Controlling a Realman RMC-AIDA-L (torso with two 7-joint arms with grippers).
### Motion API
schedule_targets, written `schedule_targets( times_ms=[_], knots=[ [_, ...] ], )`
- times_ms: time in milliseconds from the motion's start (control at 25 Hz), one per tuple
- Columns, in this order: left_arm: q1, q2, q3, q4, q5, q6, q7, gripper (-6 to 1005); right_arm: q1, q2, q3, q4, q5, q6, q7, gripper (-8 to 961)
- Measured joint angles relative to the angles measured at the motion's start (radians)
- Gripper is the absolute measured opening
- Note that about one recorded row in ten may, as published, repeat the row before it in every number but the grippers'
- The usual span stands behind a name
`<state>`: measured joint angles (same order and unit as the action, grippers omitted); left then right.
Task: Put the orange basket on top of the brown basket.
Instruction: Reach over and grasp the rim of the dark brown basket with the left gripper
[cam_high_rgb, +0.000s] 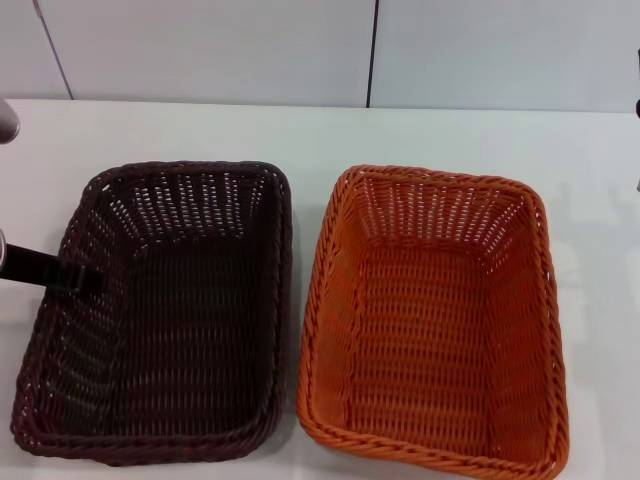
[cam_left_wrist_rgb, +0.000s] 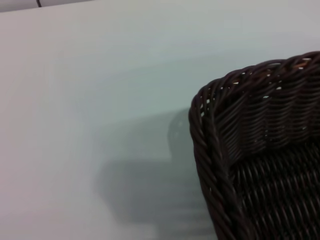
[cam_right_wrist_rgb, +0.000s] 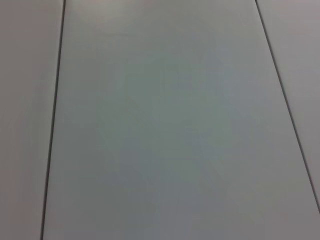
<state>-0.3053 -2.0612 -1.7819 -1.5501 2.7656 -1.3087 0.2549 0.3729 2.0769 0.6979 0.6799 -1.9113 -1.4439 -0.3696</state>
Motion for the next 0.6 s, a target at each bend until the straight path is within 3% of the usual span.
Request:
schedule_targets(
  times_ms=[80, 600],
  knots=[
    [-0.002, 0.0, 0.012, -0.001, 0.019, -0.002, 0.0, 599, 0.0, 0.0, 0.0, 0.0, 0.0, -0.001, 0.0, 604],
    [-0.014, 0.001, 0.022, -0.003, 0.06, 0.0, 0.031, 384, 0.001, 0.001, 0.003, -0.001, 0.0, -0.002, 0.0, 604]
  ],
)
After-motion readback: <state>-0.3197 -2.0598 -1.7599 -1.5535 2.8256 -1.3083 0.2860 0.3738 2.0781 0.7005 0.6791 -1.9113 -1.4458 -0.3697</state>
